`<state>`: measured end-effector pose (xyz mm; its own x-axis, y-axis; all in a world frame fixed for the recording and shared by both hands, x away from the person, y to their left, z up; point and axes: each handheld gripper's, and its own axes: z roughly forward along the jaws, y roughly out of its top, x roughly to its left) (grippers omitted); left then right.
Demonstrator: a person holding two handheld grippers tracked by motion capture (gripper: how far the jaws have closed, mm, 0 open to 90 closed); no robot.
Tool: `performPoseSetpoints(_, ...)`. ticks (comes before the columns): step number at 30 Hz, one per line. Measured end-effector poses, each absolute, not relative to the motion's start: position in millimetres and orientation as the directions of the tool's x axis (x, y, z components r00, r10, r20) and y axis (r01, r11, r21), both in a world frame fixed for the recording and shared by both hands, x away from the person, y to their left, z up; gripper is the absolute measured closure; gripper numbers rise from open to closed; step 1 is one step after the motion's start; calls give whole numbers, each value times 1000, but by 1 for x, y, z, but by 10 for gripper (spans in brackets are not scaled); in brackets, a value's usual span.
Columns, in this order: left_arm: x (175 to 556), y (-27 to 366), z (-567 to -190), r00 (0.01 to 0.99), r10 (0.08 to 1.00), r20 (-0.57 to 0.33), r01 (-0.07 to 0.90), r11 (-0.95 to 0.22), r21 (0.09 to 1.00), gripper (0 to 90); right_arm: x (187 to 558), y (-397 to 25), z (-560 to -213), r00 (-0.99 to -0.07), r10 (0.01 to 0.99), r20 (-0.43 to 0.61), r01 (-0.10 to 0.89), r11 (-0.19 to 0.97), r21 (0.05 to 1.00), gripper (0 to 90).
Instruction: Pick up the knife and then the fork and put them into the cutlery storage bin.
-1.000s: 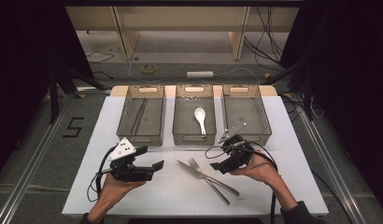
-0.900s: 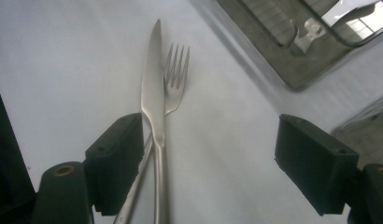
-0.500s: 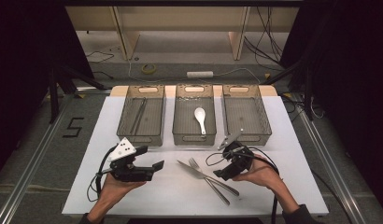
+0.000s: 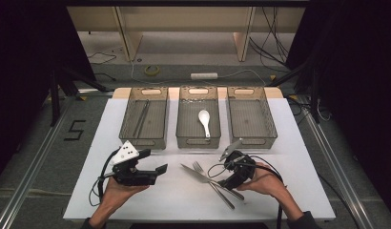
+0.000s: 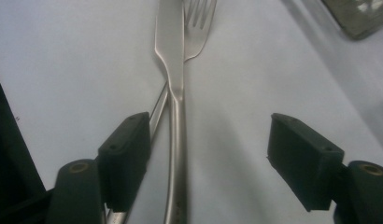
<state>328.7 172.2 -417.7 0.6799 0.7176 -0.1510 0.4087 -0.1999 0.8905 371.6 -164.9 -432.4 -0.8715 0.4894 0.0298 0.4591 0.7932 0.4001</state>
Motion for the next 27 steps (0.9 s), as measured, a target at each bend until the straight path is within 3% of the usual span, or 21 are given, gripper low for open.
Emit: performPoseSetpoints(27, 328, 171, -418, 687, 713, -139, 400, -212, 892, 158, 368, -146, -452, -908, 418, -15, 397, 872, 288, 583)
